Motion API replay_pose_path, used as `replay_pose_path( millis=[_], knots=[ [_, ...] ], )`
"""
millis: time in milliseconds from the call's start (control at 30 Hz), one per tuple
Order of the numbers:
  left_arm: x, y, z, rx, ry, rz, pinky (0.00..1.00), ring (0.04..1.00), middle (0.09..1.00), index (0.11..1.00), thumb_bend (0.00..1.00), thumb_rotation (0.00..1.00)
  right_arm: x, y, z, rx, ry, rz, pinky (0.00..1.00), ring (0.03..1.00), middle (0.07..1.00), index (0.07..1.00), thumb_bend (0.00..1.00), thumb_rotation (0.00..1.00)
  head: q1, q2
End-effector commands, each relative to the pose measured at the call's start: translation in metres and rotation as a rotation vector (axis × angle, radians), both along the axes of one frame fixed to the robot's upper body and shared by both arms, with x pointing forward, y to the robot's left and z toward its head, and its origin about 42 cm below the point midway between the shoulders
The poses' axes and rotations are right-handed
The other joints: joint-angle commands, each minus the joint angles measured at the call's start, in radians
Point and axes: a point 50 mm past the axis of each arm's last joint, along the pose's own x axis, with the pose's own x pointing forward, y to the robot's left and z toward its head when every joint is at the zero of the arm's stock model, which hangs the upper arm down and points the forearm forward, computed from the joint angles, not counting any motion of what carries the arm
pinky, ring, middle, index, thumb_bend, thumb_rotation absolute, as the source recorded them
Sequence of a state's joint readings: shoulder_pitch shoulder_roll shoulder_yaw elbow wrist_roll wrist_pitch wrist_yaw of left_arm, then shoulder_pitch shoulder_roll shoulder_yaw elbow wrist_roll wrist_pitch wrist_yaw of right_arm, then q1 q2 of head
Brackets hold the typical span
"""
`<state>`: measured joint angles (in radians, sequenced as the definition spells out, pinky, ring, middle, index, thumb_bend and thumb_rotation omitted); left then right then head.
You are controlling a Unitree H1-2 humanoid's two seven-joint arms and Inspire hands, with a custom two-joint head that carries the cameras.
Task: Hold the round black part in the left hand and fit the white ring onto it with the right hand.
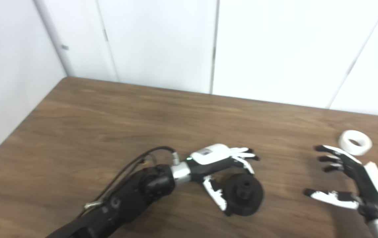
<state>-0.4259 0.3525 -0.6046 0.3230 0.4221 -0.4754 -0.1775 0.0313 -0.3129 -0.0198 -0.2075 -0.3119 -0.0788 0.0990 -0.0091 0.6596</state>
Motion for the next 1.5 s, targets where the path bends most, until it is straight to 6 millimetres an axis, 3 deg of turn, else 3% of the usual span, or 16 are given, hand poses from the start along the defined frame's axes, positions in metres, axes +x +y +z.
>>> replay_pose_path(
  millis=[0,433,667,833,1100,1267,1467],
  knots=[
    [-0.001,0.019,0.000,0.082,0.001,-0.011,0.97,1.000,0.942,0.487,0.52,0.08,0.008,0.007,0.021,-0.009,-0.088,0.005,0.60,0.732,0.820,0.755,0.67,0.10,-0.022,0.002],
    [-0.007,0.049,0.002,0.119,0.014,-0.002,0.97,1.000,0.941,0.488,0.52,0.07,0.012,0.037,0.024,-0.005,-0.095,-0.006,0.60,0.727,0.823,0.757,0.66,0.11,-0.239,-0.009],
    [-0.008,0.066,0.003,0.134,0.033,0.007,0.97,1.000,0.938,0.488,0.52,0.07,0.019,0.052,0.025,-0.017,-0.114,-0.001,0.61,0.726,0.810,0.759,0.66,0.12,-0.382,-0.047],
    [-0.009,0.074,0.004,0.139,0.037,0.014,0.97,1.000,0.937,0.488,0.52,0.07,0.034,0.056,0.043,-0.067,-0.172,-0.027,0.59,0.698,0.775,0.756,0.66,0.14,-0.453,-0.065],
    [-0.009,0.086,0.008,0.147,0.047,0.021,0.97,0.999,0.933,0.487,0.52,0.07,0.061,0.048,0.078,-0.189,-0.280,-0.099,0.54,0.653,0.739,0.742,0.66,0.14,-0.519,-0.093],
    [-0.009,0.088,0.006,0.146,0.045,0.026,0.96,0.995,0.931,0.487,0.52,0.07,0.081,0.031,0.099,-0.297,-0.323,-0.159,0.55,0.677,0.745,0.735,0.66,0.12,-0.522,-0.099],
    [-0.008,0.087,0.005,0.137,0.054,0.027,0.96,0.992,0.921,0.487,0.52,0.07,0.107,0.000,0.122,-0.497,-0.343,-0.268,0.60,0.724,0.769,0.742,0.64,0.18,-0.522,-0.102]
  ],
)
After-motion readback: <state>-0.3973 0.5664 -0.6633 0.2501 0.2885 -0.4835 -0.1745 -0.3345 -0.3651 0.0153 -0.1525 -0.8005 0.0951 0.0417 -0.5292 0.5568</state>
